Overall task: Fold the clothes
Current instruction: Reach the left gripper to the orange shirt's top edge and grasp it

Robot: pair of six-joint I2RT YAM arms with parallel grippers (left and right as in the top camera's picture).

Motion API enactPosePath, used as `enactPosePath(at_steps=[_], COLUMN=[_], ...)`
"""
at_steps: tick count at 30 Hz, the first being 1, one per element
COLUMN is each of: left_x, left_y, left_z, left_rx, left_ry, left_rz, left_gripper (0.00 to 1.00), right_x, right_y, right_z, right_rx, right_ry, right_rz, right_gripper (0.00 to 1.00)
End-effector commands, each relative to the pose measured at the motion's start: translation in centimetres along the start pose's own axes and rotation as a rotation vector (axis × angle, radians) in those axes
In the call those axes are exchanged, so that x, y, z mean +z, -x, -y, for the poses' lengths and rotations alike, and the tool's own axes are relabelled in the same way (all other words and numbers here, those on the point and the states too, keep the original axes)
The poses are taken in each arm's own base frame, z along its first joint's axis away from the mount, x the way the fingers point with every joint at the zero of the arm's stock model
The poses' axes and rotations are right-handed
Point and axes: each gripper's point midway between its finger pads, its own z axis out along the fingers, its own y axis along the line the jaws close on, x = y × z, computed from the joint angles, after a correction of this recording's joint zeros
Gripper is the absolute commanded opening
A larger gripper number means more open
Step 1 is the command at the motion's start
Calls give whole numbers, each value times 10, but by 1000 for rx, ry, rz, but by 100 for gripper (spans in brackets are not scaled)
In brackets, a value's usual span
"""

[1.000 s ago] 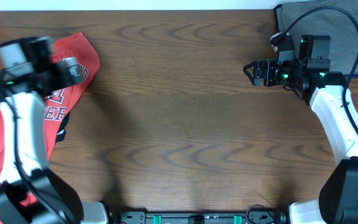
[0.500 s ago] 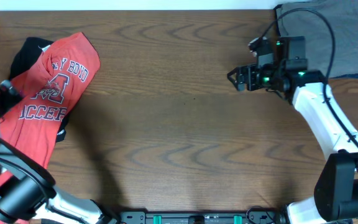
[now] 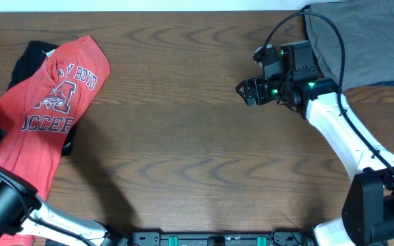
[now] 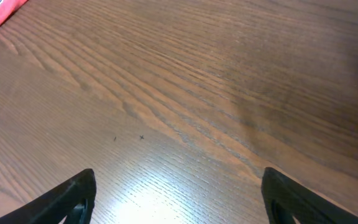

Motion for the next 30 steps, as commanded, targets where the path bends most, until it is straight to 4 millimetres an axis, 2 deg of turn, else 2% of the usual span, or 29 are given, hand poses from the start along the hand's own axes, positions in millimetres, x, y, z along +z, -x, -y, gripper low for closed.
enactPosePath(at_steps=[1,4,7,12,16,18,20,25,28,30], left_x=[10,21,28,29,29,29,29,29,22,10], left_y=[6,5,4,11,15,16,16,16,22,33], left_z=[-9,-9,-8,-8,-8,-7,-7,-5,11,28], left_rx=[28,35,35,35,35,35,35,32,23,-6], left_ry=[30,28,21,22,22,15,14,7,-79,-160], left_rz=[15,21,27,60,77,79,79,79,96,131], left_gripper=[99,100,90,69,60,50,36,6,6,6], right_x=[2,2,2,2,2,2,2,2,2,2], right_y=[5,5,6,11,16,17,17,18,19,20], right_z=[-8,-10,-10,-10,-10,-11,-10,-11,-10,-10], right_rx=[-31,-30,-28,-25,-23,-26,-27,-28,-29,-31], right_ry=[5,7,7,8,8,9,8,9,8,8], right_rz=[5,4,9,30,47,52,54,57,60,65], right_gripper=[80,77,75,72,71,70,70,68,68,67])
